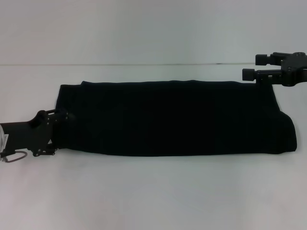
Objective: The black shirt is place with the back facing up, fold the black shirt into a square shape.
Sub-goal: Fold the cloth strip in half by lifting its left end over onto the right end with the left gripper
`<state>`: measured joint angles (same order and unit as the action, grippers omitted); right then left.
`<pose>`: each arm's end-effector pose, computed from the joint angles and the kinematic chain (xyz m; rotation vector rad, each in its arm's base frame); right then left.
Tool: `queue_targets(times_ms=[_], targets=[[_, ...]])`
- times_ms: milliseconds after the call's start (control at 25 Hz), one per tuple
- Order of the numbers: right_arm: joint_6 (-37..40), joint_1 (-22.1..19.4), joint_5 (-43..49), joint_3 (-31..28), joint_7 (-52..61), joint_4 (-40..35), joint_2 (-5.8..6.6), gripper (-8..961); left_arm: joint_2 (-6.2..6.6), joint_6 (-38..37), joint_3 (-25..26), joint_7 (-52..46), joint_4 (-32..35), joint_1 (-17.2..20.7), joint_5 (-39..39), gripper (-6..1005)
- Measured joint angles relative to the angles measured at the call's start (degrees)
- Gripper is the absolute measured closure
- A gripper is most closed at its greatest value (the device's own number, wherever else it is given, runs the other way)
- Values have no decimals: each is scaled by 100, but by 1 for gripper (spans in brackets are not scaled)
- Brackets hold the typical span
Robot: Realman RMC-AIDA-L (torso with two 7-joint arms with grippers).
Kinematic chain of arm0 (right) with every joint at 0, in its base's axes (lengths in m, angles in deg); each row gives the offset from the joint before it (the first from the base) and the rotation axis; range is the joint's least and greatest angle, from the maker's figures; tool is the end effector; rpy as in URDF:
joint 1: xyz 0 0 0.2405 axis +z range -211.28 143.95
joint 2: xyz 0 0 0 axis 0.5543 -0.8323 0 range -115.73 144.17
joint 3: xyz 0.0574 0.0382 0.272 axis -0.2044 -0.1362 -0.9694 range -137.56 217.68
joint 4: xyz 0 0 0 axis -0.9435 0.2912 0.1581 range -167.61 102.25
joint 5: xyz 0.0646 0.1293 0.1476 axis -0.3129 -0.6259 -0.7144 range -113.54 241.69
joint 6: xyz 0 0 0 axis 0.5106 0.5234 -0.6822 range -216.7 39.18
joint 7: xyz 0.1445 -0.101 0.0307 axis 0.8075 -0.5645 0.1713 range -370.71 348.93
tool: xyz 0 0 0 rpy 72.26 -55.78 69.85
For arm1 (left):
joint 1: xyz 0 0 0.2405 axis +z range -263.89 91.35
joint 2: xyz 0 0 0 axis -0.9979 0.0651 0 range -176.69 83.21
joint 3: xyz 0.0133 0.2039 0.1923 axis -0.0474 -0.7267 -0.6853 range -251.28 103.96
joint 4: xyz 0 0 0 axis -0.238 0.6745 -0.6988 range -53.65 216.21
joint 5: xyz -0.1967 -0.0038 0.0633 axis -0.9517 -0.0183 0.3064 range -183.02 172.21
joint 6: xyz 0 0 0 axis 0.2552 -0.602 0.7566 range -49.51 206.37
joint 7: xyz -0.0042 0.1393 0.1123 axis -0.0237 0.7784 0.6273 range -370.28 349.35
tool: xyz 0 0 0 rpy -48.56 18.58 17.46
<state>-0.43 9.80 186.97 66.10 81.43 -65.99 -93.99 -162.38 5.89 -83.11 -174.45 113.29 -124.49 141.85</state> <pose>0.2411 0.4357 0.0482 -2.5952 0.7349 0.6627 -0.3512 0.3960 -0.0087 -1.3120 -2.4288 -0.7187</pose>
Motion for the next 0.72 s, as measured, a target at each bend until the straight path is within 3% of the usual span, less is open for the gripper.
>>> queue_targets(times_ms=[720], targets=[[45, 4, -3, 6, -4, -17, 2, 26, 38, -79, -104, 864, -29, 9, 66, 207]])
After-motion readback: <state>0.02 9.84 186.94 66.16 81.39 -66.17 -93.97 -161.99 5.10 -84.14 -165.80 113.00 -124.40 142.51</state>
